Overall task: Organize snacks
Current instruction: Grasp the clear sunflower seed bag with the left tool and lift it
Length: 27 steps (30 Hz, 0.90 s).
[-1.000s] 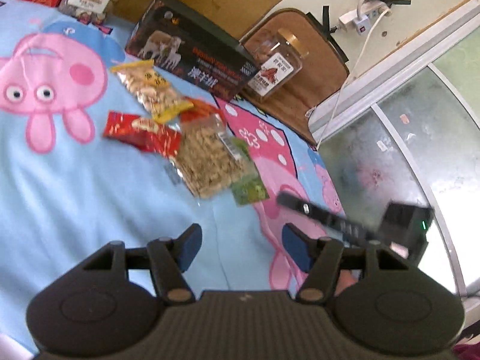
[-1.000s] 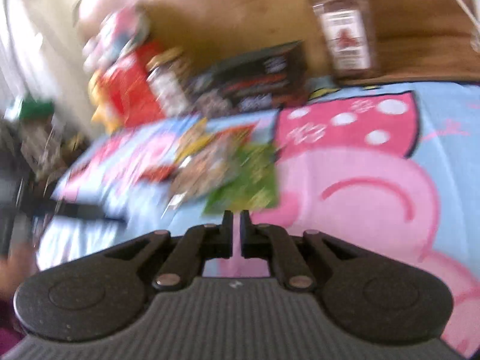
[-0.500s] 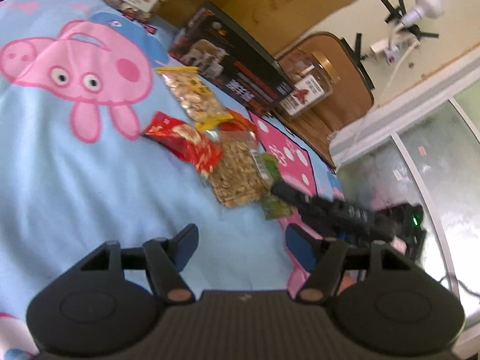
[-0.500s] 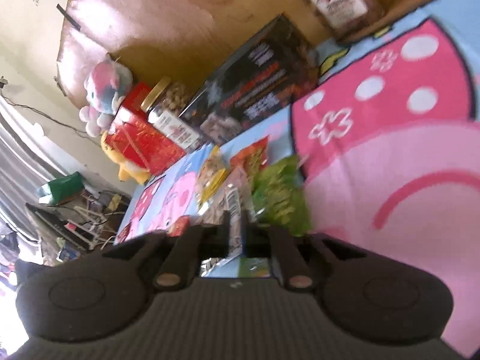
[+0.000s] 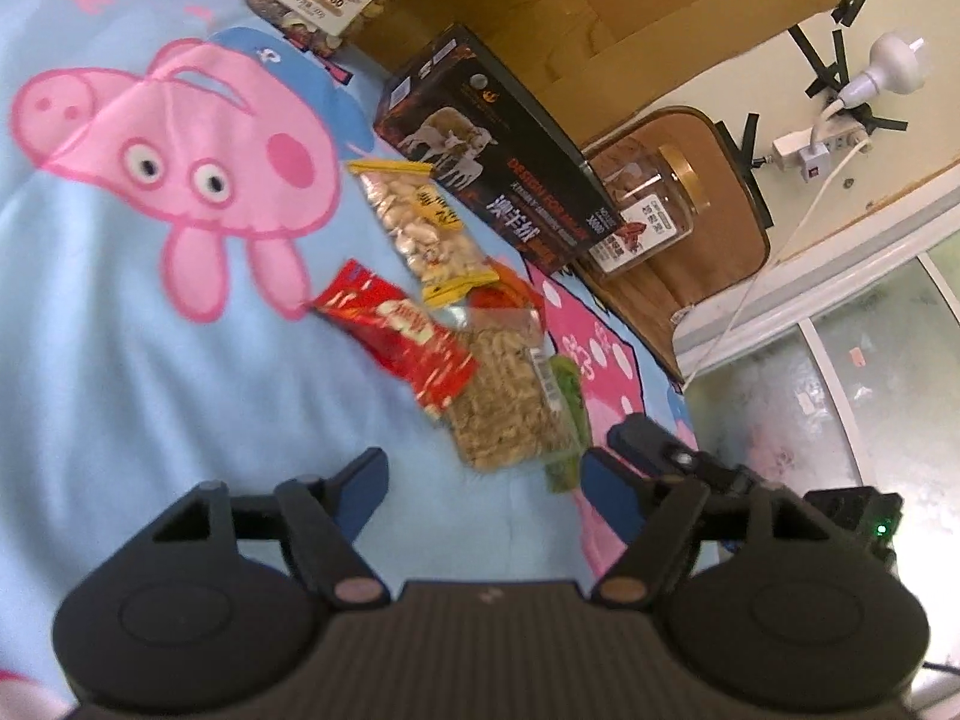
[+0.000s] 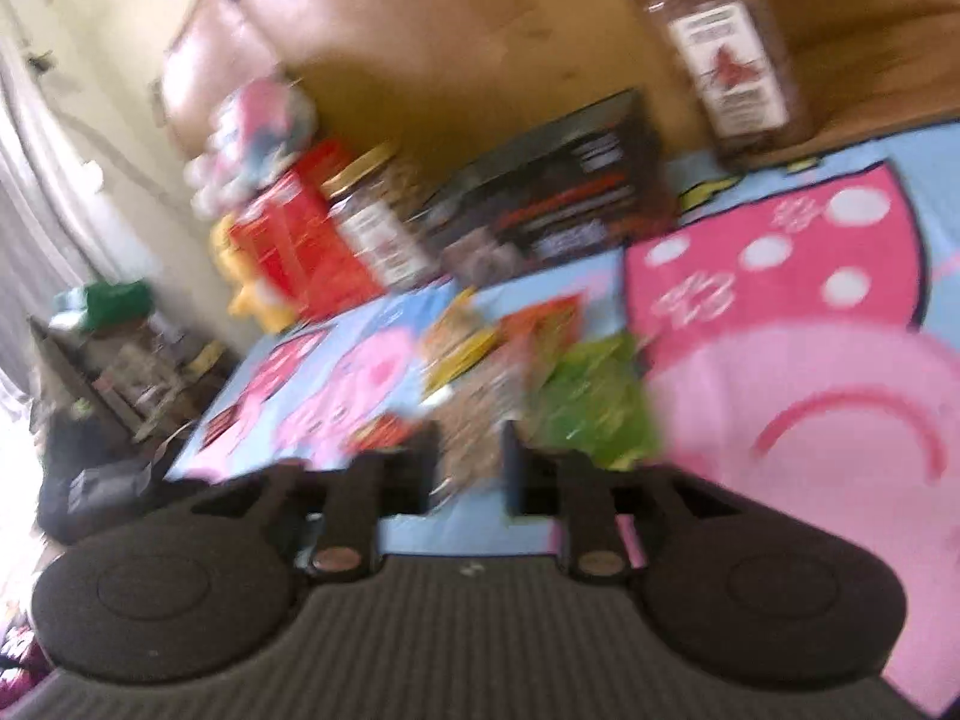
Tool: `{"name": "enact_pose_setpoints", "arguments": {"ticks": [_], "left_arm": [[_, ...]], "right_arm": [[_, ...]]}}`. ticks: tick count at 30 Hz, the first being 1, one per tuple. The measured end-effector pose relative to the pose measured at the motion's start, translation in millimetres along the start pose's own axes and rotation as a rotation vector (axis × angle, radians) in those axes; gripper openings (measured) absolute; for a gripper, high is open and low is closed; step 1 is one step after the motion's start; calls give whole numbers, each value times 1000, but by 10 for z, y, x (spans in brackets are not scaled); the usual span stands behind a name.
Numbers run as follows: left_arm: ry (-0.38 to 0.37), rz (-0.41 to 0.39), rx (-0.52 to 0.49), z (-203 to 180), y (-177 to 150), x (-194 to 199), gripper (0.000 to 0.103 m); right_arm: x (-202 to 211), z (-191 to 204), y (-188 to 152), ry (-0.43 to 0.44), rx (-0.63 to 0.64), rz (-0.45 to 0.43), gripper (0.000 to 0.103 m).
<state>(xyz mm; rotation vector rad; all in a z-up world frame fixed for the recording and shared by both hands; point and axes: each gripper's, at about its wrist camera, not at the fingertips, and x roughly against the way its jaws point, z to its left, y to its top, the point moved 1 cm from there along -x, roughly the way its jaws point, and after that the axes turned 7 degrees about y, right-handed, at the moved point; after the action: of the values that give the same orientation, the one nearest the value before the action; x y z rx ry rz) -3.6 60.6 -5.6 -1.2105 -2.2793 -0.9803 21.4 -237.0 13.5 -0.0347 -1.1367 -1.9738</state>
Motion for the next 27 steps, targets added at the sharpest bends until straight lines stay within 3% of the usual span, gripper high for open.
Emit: {"name": "enact_pose_setpoints", "arguments": {"ticks": [2, 5, 7, 8, 12, 17, 22, 27], "left_arm": [[3, -15, 6, -15, 41, -46, 76], [-23, -28, 44, 17, 132, -113, 77], [-31, -35, 67, 40, 172, -145, 78], [-31, -36, 70, 45, 184, -150, 78], [-48, -32, 89, 87, 161, -105, 78], [-64, -17, 112, 180, 79, 41, 79], [-96, 7, 113, 242, -83, 172, 79], [-62, 20, 64, 167, -134, 169, 79]], "right_arm": [[-45, -148, -7, -6, -66, 11, 40], [-144, -255, -55, 80, -170, 44, 38], [-212, -192, -98, 97, -183, 77, 26], [-240, -167, -123, 78, -179, 84, 16], [-171, -105, -178, 101, -201, 63, 12], [44, -101, -380, 189, -331, 161, 3], [290, 20, -616, 222, -287, 284, 8], [437, -133, -471, 153, -297, 204, 15]]}}
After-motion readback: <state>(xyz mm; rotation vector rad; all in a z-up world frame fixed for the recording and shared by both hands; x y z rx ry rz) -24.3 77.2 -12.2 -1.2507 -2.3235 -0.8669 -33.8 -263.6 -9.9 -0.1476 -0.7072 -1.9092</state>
